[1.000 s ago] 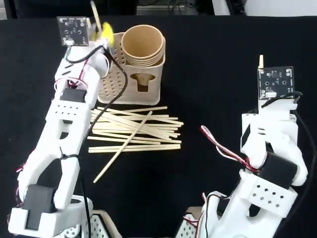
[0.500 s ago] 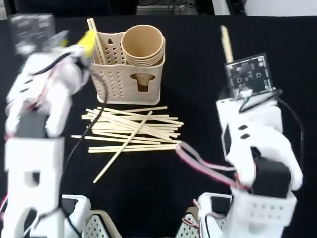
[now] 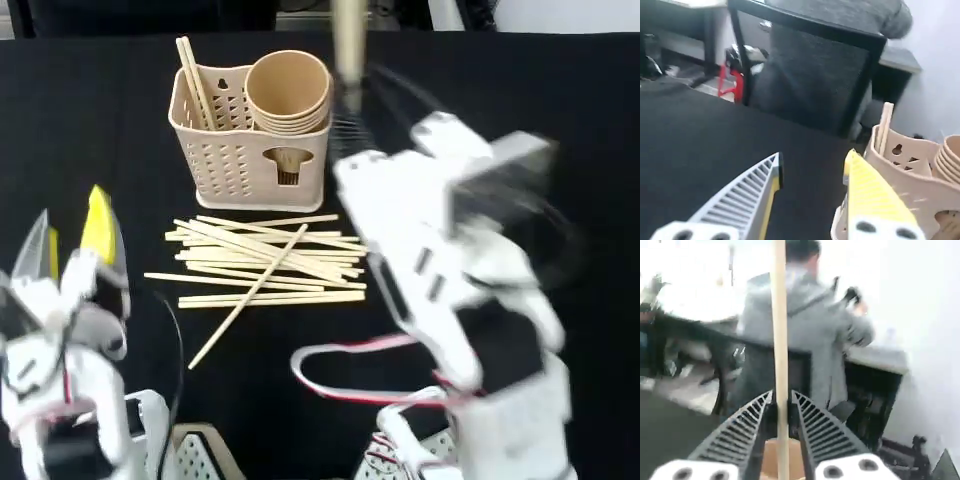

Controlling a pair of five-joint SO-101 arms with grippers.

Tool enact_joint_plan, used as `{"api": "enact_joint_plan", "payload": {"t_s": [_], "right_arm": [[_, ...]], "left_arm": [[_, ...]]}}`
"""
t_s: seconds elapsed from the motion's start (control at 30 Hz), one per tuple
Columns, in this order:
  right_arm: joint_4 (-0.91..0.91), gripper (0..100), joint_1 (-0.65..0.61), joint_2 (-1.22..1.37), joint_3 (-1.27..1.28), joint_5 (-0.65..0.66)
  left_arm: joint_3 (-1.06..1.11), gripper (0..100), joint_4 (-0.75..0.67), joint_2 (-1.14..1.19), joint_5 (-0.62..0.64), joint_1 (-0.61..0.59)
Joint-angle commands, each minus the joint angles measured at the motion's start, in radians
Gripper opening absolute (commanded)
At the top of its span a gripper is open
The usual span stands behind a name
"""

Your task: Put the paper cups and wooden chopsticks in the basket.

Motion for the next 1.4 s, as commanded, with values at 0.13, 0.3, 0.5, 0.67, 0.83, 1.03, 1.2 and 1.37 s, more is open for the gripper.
{"api": "enact_joint_plan", "payload": {"t_s": [0.13, 0.3, 0.5, 0.67, 0.83, 1.03, 1.2, 1.37], "right_arm": [[-0.123, 1.2, -0.163, 0.117, -0.035, 0.123], [-0.342, 1.2, -0.235, 0.232, -0.005, 0.002], [-0.818, 1.2, -0.256, 0.404, 0.088, -0.012], [-1.132, 1.2, -0.215, 0.585, 0.130, -0.003], [-1.310, 1.2, -0.196, 0.728, 0.124, -0.005], [-1.316, 1.2, -0.114, 0.817, 0.122, -0.100], [-1.316, 1.2, -0.051, 0.843, 0.127, -0.209], [-1.316, 1.2, -0.044, 0.935, 0.124, -0.219]], "left_arm": [[-0.019, 21, 0.110, 0.091, 0.000, -0.015], [-0.013, 21, 0.175, 0.055, 0.000, -0.019], [0.048, 21, 0.183, -0.044, 0.000, -0.019], [0.058, 21, 0.180, -0.034, 0.000, -0.019], [0.058, 21, 0.180, -0.034, 0.002, -0.024], [0.059, 21, 0.176, -0.034, 0.002, -0.027], [0.061, 21, 0.176, -0.034, 0.002, -0.022], [0.094, 21, 0.140, -0.034, 0.002, -0.025]]}}
